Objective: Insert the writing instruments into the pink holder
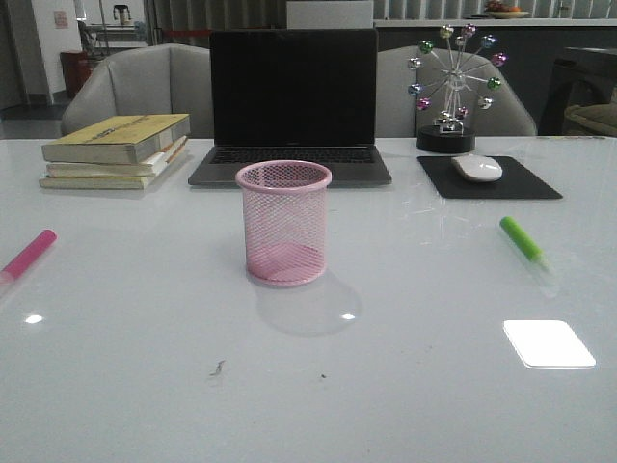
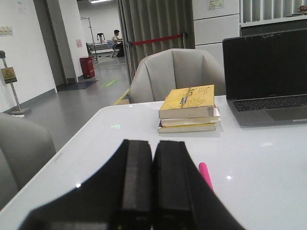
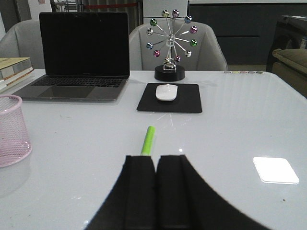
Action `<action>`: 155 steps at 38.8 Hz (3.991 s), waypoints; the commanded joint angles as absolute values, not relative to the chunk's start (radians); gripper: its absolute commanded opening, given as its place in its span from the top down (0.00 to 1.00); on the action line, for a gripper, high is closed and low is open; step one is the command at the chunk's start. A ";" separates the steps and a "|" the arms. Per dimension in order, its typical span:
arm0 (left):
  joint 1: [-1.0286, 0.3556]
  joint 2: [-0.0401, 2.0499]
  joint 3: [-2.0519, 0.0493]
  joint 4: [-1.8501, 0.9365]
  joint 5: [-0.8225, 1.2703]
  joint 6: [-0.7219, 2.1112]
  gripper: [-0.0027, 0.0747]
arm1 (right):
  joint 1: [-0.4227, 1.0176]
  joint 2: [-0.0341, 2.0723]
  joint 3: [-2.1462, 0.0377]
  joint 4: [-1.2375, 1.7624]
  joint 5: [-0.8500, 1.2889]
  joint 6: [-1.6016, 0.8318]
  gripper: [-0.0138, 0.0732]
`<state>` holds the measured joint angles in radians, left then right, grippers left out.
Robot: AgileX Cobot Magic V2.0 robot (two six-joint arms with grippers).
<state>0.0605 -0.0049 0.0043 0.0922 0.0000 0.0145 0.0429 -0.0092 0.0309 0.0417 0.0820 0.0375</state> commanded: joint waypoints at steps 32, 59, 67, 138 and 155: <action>0.059 -0.026 0.007 0.077 -0.196 0.012 0.85 | 0.041 -0.029 0.031 0.040 -0.012 0.035 0.81; 0.059 0.022 -0.282 0.046 -0.064 0.012 0.85 | 0.041 0.005 -0.234 0.000 0.008 0.035 0.75; 0.059 0.144 -0.459 0.046 -0.028 0.012 0.85 | 0.041 0.126 -0.351 -0.047 -0.007 0.035 0.54; 0.000 0.733 -0.610 -0.085 0.105 0.013 0.35 | 0.041 0.959 -0.768 0.007 0.419 0.035 0.30; 0.000 0.733 -0.610 -0.085 0.109 0.013 0.35 | 0.041 1.467 -1.215 0.057 0.653 0.035 0.30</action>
